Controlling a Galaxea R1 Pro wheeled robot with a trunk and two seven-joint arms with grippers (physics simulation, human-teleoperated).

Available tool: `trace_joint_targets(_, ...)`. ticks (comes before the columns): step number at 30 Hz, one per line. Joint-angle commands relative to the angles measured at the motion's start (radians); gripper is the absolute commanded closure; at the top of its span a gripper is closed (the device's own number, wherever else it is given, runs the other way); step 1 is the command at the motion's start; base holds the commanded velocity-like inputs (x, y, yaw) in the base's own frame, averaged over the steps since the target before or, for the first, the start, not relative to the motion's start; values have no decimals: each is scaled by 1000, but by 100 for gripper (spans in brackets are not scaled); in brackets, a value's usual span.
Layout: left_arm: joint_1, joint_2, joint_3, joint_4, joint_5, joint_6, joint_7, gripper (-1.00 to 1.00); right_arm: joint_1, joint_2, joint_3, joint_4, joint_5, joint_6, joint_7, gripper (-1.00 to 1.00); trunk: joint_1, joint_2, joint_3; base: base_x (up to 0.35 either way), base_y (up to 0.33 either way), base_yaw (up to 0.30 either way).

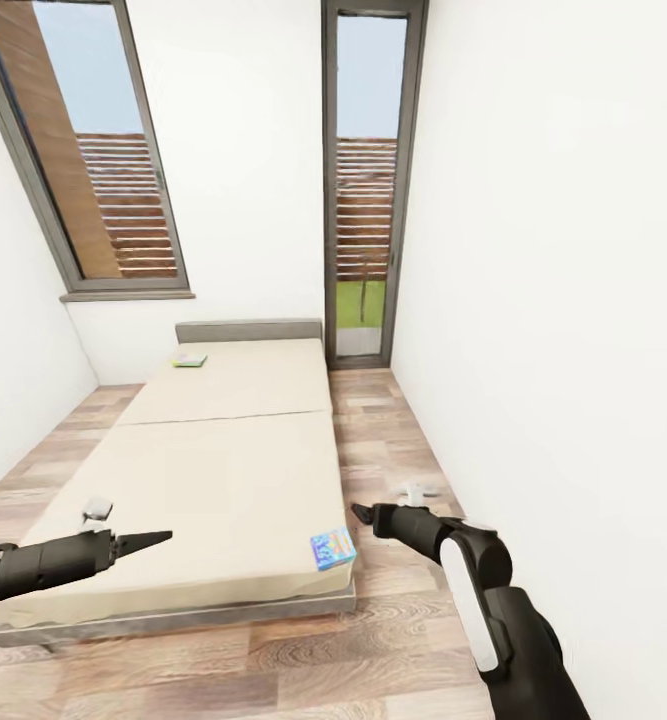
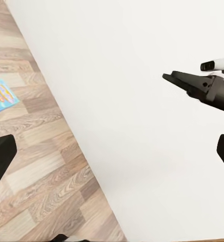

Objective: Put all the toys in the child's room - the three board games (two on the bed and one on the table), the two jigsaw puzzles on the table, and the tennis ball on the table - inside the toy box on the table in the child's room.

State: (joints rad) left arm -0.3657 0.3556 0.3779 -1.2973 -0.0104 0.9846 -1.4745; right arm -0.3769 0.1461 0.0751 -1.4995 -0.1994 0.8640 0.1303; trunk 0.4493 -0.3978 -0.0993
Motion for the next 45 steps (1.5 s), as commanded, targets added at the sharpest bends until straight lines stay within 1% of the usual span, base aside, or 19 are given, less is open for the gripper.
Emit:
trace_joint_targets(1, -1, 0, 0, 0, -2, 2, -4, -100, -1, 1, -6, -11, 1, 15, -8, -100, 1, -2, -2, 4, -182, 0)
trace_joint_targets(6, -1, -6, -4, 1, -2, -35, 37, -100, -1, 5, -23, -51, 0, 67, -91, -100, 1, -2, -2, 2, -196, 0)
trace_joint_targets(15, -1, -39, -6, 1, -2, -47, 198, -100, 0, 6, -28, -55, -4, 71, -123, -100, 1, -2, -2, 0, -38, 0)
trace_joint_targets(17, -1, -60, -6, 1, -4, -48, 248, -100, 0, 6, -28, -56, -5, 72, -125, -100, 1, -2, -2, 0, -5, 0)
trace_joint_targets(18, -1, -79, -7, 1, -10, -48, 300, -100, -1, 6, -28, -56, -5, 73, -126, -100, 1, -2, -2, 0, -3, 0)
trace_joint_targets(20, -1, -100, -7, 1, -19, -48, 355, -100, -1, 6, -28, -57, -6, 74, -126, -100, 1, -2, -2, 0, -2, 0)
trace_joint_targets(23, 0, -165, -8, 20, -42, -51, 507, -100, -2, 6, -27, -54, -6, 78, -126, -100, 1, -2, -2, 0, 0, 0)
trace_joint_targets(24, 0, -184, -8, 50, -50, -59, 550, -100, -2, 6, -26, -53, -7, 79, -126, -100, 1, -2, -2, 0, 0, 0)
trace_joint_targets(25, 0, -191, -9, 70, -55, -69, 571, -100, -2, 6, -26, -52, -7, 79, -126, -100, 1, -2, -2, 0, 0, 0)
trace_joint_targets(27, 1, -207, -17, 156, -74, -131, 637, -100, -2, 6, -26, -50, -8, 81, -126, -100, 1, -2, -2, 0, 0, 0)
trace_joint_targets(30, -1, -224, -46, 364, -103, -300, 770, -100, -2, 6, -26, -49, -8, 82, -126, -100, 1, -2, -2, 0, 0, 0)
trace_joint_targets(31, -1, -227, -50, 406, -105, -332, 798, -100, -2, 6, -26, -49, -8, 82, -126, -100, 1, -2, -2, 0, 0, 0)
trace_joint_targets(33, -4, -238, -58, 550, -110, -434, 893, -100, -2, 5, -27, -48, -8, 82, -125, -100, 1, -2, -2, 0, 0, 0)
trace_joint_targets(36, -5, -243, -55, 668, -112, -519, 945, -100, -2, 5, -28, -48, -8, 82, -124, -100, 1, -2, -2, 0, 0, 0)
trace_joint_targets(39, -5, -244, -44, 723, -105, -550, 943, -100, -2, 4, -29, -48, -8, 82, -122, -100, 1, -2, -2, 0, 0, 0)
trace_joint_targets(41, -5, -243, -26, 752, -72, -559, 866, -100, -1, 2, -29, -48, -8, 81, -118, -100, 1, -2, -2, 0, 0, 0)
trace_joint_targets(43, -5, -238, -15, 783, -37, -564, 704, -100, -1, -2, -30, -49, -10, 79, -116, -100, 1, -2, -2, 0, 0, 0)
trace_joint_targets(44, -5, -237, -13, 793, -32, -565, 657, -100, -1, -2, -30, -49, -11, 79, -116, -100, 1, -2, -2, 0, 0, 0)
trace_joint_targets(45, -5, -235, -11, 810, -25, -567, 565, -100, -1, -3, -30, -49, -13, 79, -116, -100, 1, -2, -2, 0, 0, 0)
